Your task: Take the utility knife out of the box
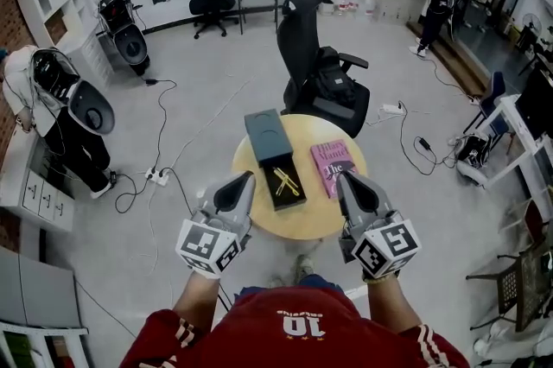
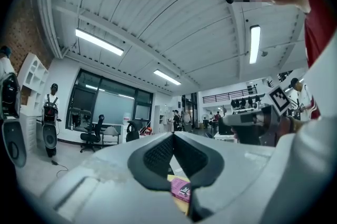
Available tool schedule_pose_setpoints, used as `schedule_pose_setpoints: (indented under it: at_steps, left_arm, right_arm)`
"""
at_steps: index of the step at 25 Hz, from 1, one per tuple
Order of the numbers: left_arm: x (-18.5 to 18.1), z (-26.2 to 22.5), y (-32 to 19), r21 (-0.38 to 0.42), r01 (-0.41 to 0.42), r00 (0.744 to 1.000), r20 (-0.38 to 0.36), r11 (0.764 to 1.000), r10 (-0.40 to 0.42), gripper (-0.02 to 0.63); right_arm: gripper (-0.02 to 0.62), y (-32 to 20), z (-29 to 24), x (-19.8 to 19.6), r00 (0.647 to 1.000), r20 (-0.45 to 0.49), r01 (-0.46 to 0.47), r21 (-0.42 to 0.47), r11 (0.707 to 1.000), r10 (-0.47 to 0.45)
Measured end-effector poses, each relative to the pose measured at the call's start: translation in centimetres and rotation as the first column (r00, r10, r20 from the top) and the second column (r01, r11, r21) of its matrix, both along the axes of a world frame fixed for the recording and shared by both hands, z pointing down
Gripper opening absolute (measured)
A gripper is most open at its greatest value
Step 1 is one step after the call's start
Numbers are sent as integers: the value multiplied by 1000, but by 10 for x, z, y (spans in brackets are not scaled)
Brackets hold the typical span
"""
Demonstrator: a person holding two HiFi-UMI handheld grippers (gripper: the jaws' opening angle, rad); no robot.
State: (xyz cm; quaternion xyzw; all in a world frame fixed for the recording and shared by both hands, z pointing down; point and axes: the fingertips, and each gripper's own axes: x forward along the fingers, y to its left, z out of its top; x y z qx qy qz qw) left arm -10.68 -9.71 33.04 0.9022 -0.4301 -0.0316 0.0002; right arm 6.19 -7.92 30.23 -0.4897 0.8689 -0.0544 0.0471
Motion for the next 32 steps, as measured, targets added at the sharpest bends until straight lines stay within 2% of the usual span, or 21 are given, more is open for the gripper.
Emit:
schedule_pose_setpoints:
  at_steps: [12,17,19,26,32]
  left_arm:
    - [4,-2,-23,29,-7,1000,19,1000,7,26]
    - [9,-3,-32,52,-17,999,52,999,15,87]
    - [12,0,-35,49,-23,998,64,999,19,127]
    - [18,18,-52,18,-53,995,86,998,52,201]
    - [24,51,-79,-45,-45,993,103,998,49,209]
  right_arm:
    - [-11,-28,-5,-8,1000,8,23,18,1000,-23]
    - [-12,-36,-7,-9,999,3,37,27,999,-37]
    - [-11,-40,-4,-9,999,5,45,22,999,-45]
    - [-11,-54,2,-12,999,2,53,9,999,-53]
    - [-11,-68,8,-9,998,-3,57,-11,998,-57]
